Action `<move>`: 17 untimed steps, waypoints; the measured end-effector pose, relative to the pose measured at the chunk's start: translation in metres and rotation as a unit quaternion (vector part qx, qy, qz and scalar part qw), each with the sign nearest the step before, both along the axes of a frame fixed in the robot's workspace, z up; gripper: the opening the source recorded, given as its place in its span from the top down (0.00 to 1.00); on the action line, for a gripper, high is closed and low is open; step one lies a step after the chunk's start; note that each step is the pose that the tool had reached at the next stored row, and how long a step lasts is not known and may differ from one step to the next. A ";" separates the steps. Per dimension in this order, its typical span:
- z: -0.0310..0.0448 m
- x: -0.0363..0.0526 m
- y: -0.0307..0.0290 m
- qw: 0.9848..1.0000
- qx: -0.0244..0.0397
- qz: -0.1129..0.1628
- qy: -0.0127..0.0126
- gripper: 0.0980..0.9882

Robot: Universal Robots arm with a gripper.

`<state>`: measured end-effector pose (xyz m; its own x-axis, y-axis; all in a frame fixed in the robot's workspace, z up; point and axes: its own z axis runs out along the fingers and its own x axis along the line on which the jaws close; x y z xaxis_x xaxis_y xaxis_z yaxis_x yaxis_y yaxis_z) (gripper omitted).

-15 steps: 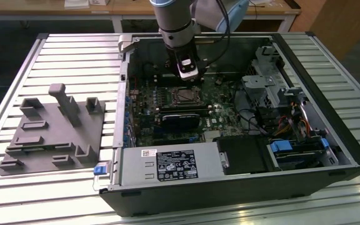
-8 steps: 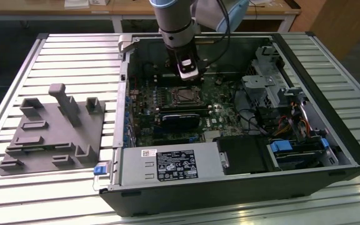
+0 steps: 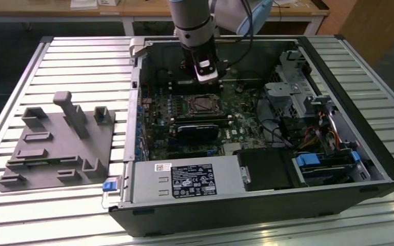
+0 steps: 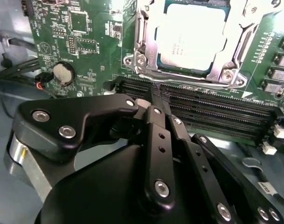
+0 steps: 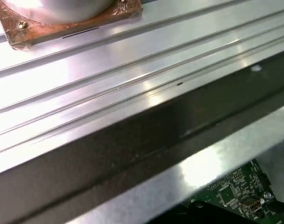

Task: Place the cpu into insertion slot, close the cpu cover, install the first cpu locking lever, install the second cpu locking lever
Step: 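Install the first cpu locking lever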

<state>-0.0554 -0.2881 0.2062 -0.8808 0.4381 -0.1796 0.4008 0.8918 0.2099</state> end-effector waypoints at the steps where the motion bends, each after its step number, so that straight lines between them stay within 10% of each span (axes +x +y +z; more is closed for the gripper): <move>1: 0.0000 0.0000 0.0000 1.000 0.000 0.000 0.000 0.99; 17: 0.0001 0.0001 -0.0142 1.000 -0.013 0.000 0.000 0.99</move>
